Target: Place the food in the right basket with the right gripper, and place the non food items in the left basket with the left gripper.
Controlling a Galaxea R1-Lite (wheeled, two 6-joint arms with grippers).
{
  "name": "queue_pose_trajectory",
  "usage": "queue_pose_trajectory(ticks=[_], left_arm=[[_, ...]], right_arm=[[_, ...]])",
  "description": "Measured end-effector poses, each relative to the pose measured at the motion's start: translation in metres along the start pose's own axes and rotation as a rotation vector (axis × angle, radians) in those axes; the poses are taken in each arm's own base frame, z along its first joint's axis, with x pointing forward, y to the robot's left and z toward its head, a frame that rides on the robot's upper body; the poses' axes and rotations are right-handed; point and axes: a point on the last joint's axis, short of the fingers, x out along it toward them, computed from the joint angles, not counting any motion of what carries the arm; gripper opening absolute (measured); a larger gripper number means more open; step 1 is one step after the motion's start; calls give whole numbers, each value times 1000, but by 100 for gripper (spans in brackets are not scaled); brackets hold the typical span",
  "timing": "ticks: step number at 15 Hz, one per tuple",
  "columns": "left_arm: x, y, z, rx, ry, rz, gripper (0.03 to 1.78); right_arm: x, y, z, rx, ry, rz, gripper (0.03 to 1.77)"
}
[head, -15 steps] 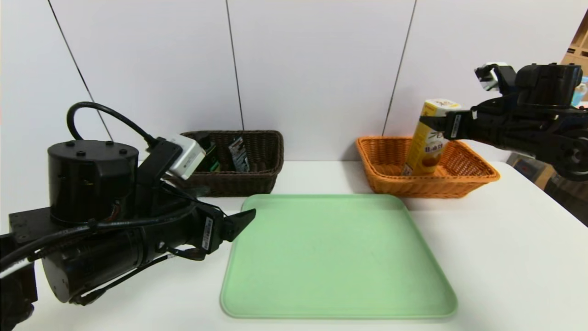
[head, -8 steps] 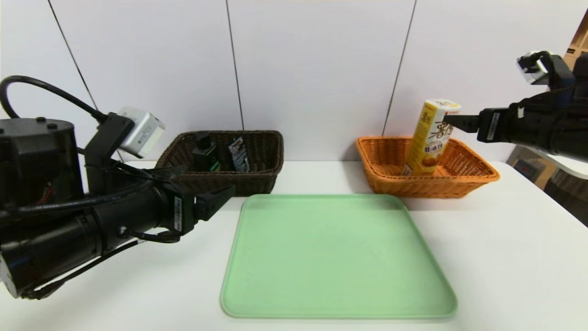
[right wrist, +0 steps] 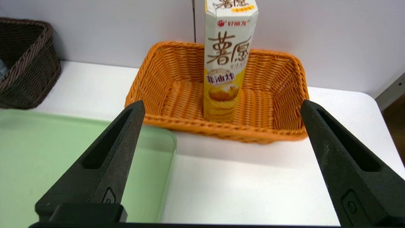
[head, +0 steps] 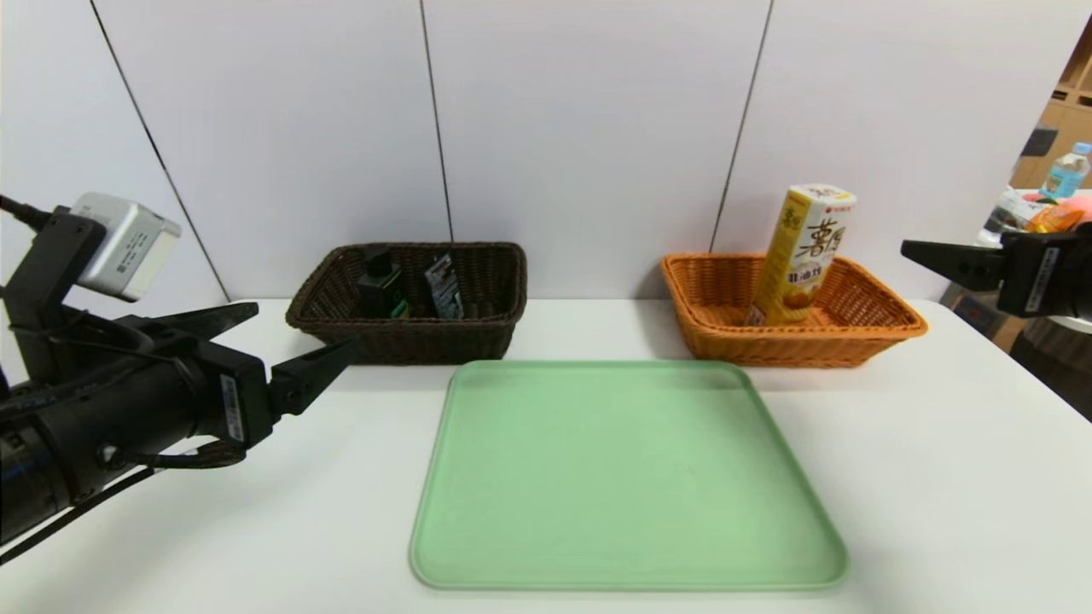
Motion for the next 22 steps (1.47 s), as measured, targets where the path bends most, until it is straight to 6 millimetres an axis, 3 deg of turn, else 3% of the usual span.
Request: queue_pose_trajectory(ticks=[6, 8, 12, 22], left_arm=[[-30, 12, -21, 46, -2, 71, 169], [-42, 16, -30, 92, -1, 96, 169], [-63, 22, -46, 119, -8, 142, 169], [-118, 25, -97, 158, -28, 261, 169]], right_arm=[[-77, 9, -19, -12, 54, 3, 169], [-94, 10, -28, -10, 78, -11, 169], [-123, 13, -40, -2, 46, -45, 169], [-173, 19, -64, -4, 10, -88, 169]])
